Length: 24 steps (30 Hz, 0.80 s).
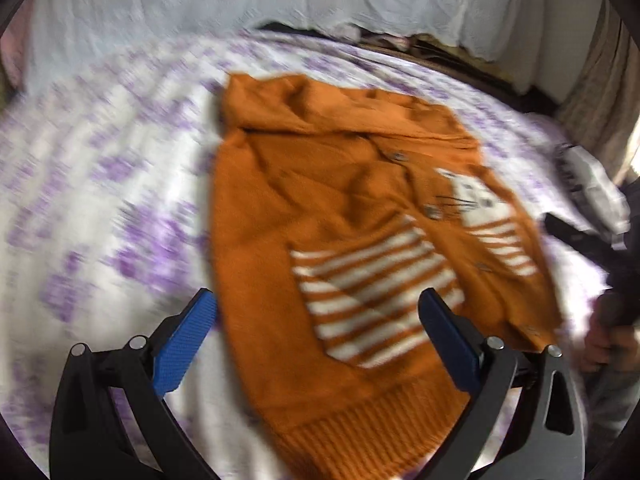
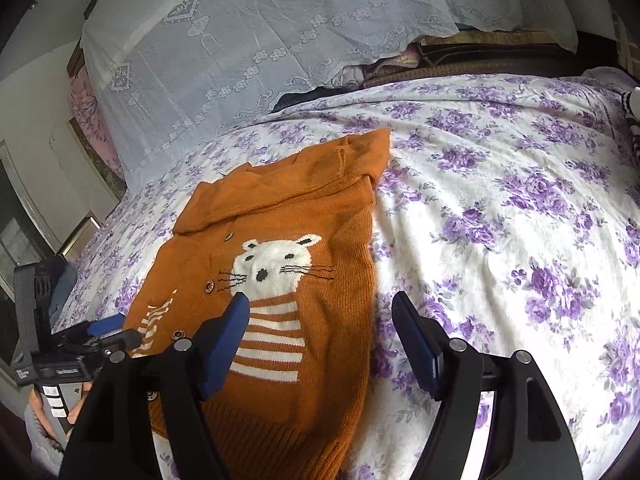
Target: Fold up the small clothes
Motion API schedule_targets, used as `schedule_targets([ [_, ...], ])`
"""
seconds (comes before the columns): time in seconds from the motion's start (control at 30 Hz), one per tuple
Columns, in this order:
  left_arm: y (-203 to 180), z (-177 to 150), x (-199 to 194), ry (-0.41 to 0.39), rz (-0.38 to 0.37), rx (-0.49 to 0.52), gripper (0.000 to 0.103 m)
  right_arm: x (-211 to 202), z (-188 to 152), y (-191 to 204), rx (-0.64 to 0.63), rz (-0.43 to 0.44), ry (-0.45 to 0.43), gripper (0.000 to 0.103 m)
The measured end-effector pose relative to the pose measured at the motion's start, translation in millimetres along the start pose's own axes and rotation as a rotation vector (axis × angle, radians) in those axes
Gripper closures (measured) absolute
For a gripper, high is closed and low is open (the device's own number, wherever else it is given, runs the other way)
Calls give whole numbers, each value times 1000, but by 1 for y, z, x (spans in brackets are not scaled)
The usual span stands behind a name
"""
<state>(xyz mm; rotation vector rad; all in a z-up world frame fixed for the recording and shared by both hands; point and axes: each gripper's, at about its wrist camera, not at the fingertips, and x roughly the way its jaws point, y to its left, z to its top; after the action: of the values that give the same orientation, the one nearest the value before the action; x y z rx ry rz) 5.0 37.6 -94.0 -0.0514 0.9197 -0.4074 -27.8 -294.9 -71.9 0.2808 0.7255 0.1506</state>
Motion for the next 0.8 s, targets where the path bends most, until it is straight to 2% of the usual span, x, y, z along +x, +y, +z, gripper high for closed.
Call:
schedule_targets([
  [0.17, 25, 3, 7, 53, -170, -123, 5, 1, -2, -7, 34, 24, 16, 29],
  [0.27, 33, 5, 8, 62, -231, -166, 5, 2, -2, -10, 53, 38, 23, 29],
  [0.4, 36, 1, 5, 69, -268, -175, 5, 1, -4, -15, 77, 53, 27, 29],
  [0.53, 50, -5, -6, 44, -295, -219, 6, -2, -7, -23, 119, 69, 27, 29],
  [0.6, 54, -2, -3, 66, -309, -228, 6, -1, -7, -26, 138, 84, 37, 29],
  [0.67, 46, 0, 8, 112, -288, -189, 6, 3, -8, -27, 147, 97, 53, 33],
  [0.73, 38, -2, 9, 116, -264, -149, 6, 5, -9, -28, 155, 110, 63, 38],
  [0.8, 25, -6, 9, 119, -298, -110, 6, 6, -9, -30, 170, 119, 69, 45],
])
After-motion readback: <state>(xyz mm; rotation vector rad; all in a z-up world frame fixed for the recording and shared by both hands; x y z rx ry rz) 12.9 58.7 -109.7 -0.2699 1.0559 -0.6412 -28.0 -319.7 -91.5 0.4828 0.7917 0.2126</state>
